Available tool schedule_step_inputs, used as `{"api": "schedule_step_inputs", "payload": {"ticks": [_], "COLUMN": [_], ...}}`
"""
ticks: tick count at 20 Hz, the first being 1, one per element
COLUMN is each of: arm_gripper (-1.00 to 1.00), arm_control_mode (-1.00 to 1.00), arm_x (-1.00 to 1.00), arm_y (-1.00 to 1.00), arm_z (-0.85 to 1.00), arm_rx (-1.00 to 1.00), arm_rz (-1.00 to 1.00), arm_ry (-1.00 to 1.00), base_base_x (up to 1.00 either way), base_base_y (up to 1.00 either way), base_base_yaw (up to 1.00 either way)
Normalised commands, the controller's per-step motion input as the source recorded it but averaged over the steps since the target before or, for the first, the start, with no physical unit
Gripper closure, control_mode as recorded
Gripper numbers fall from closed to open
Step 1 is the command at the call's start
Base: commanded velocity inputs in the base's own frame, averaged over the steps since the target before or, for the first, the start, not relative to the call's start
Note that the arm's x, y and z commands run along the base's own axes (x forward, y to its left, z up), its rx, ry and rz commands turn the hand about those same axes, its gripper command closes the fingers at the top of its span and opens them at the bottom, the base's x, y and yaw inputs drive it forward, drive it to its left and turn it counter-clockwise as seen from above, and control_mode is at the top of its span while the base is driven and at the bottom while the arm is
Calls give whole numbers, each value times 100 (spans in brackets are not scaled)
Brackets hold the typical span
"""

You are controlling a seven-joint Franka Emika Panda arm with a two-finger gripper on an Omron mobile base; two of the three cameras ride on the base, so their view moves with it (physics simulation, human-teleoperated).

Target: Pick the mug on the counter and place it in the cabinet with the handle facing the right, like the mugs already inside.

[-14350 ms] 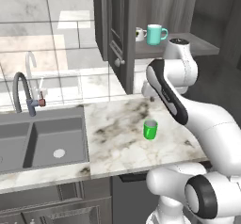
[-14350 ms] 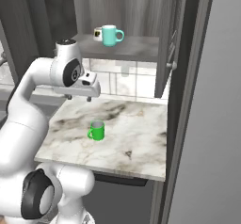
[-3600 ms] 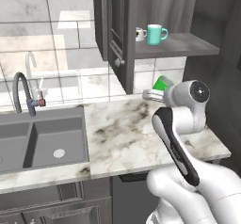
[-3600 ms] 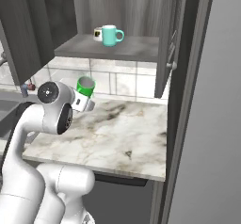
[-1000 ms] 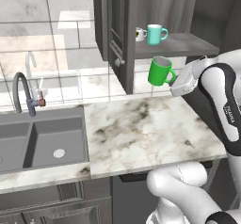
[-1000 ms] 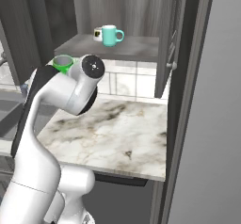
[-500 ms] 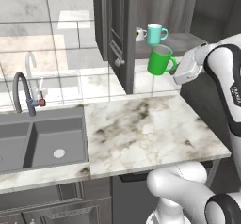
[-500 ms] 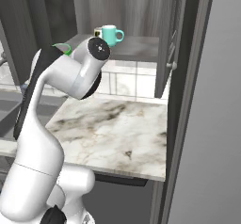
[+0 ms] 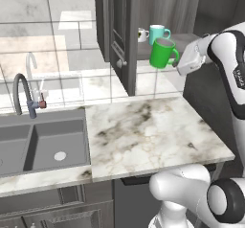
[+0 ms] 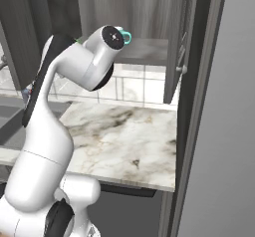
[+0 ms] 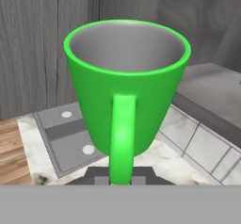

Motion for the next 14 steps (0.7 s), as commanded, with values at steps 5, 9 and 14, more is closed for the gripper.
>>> {"api": "schedule_step_inputs", "payload": {"ticks": [5,9,14], "arm_gripper": [100,100,100], "arm_control_mode": [-100,-100,-100], "arm_x": [38,36,32], "arm_y": [-13,-3,0], "arm_z": [0,3,18], "arm_rx": [0,1,2], "arm_rz": [3,7,10], "arm_ry": [0,0,0], "base_base_x": [0,0,0], "base_base_y": [0,0,0], "base_base_yaw": [0,0,0]}}
